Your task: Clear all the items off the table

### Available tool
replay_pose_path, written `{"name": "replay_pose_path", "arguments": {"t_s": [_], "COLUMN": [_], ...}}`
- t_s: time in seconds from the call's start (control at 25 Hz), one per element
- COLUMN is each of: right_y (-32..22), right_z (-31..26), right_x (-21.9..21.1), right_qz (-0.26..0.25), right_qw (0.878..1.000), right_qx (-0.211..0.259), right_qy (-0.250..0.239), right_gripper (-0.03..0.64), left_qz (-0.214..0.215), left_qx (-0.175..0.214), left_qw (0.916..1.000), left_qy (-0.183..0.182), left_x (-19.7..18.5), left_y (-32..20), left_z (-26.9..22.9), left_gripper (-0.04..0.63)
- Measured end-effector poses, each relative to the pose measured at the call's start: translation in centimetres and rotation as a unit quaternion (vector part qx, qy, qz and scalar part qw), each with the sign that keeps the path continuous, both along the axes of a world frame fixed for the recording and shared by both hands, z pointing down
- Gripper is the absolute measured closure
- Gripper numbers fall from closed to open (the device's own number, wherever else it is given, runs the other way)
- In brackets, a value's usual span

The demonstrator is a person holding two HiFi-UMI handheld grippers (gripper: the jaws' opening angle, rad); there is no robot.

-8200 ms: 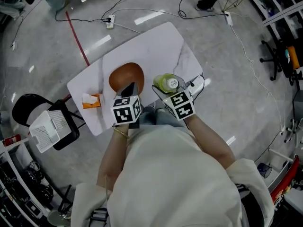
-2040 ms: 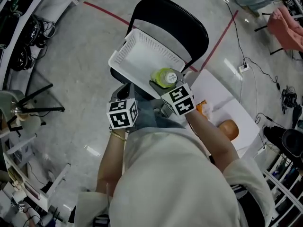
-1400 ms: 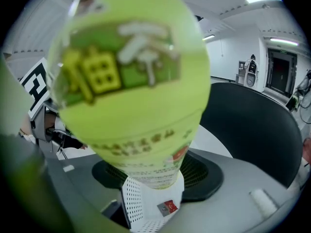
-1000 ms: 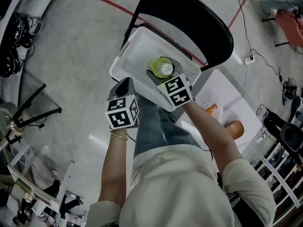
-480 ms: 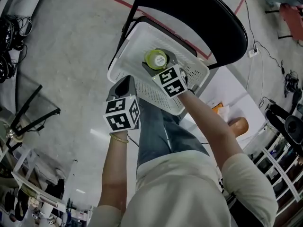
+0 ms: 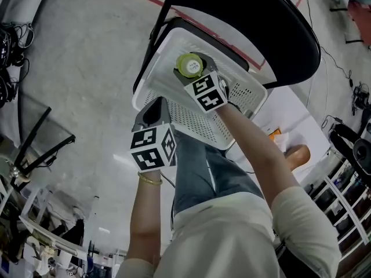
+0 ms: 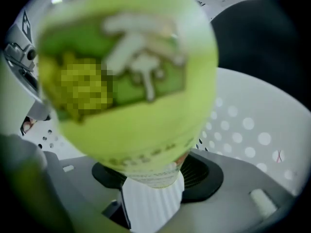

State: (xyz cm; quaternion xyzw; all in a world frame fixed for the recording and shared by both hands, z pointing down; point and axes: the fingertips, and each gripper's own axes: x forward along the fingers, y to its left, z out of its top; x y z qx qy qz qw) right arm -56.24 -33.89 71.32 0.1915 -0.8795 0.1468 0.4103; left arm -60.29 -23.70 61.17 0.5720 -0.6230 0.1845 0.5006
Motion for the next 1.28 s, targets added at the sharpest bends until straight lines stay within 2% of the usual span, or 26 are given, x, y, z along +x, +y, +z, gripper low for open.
{"name": "replay_pose_path", "arguments": {"t_s": [0.56, 1.12, 1.28], "right_y": [-1.5, -1.5, -1.1], "right_z": [4.1, 5.5, 5.0], "right_x": [-2.3, -2.9, -2.7], "right_qz": [-0.002, 0.014, 0.024], "right_qw": [1.0, 1.0, 0.999], "right_qx": [0.006, -0.005, -0.023], "right_qy": [0.011, 0.012, 0.001], "right_gripper": [0.314, 0.297, 0.25], "left_qz": [0.007, 0.006, 0.003], "left_qx": [-0.014, -0.011, -0.011], "left_qw": [0.9992, 0.9994, 0.9996], "left_qy": [0.037, 0.033, 0.027], "left_x": [0.1, -0.1, -0.1], "left_y": [-0.1, -0.1, -0.1], "left_z": [0.2, 0.4, 0.4], "left_gripper": [0.586, 0.586, 0.586]}}
